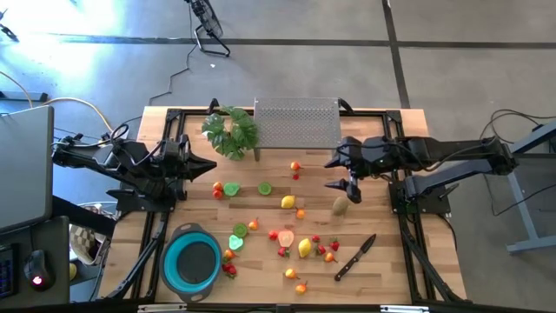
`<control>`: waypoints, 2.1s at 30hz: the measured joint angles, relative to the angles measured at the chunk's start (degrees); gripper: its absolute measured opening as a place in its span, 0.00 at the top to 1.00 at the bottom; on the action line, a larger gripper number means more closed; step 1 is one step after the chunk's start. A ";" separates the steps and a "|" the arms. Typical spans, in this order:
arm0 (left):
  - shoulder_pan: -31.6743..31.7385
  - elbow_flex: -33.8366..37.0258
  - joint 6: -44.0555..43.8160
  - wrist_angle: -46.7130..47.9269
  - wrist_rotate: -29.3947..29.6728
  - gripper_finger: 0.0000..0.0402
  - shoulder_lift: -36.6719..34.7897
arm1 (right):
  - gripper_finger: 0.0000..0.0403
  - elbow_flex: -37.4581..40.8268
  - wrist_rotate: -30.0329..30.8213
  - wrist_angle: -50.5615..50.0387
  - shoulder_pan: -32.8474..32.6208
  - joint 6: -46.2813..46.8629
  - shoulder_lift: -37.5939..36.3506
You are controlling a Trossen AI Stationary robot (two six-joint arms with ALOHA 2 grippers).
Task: Pick & Place Fruit
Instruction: Put the blue bowl on the shelf
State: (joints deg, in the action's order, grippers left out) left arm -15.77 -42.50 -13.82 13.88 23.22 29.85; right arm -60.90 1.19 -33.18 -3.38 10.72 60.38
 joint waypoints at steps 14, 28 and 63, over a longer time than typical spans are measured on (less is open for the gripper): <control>-0.01 0.02 -6.16 0.09 -0.56 1.00 2.90 | 0.36 0.00 0.37 5.45 0.00 -0.50 -0.03; -0.02 -2.02 -16.38 12.44 -3.49 1.00 3.56 | 0.78 -0.02 0.35 6.46 0.00 -0.44 -0.74; -0.02 -3.23 -29.12 25.25 -19.87 0.32 3.77 | 0.95 -0.02 10.78 12.25 0.04 4.66 -0.74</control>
State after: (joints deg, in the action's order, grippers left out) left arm -15.79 -45.74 -42.95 39.13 3.36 33.62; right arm -60.93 11.97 -20.93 -3.33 15.38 59.64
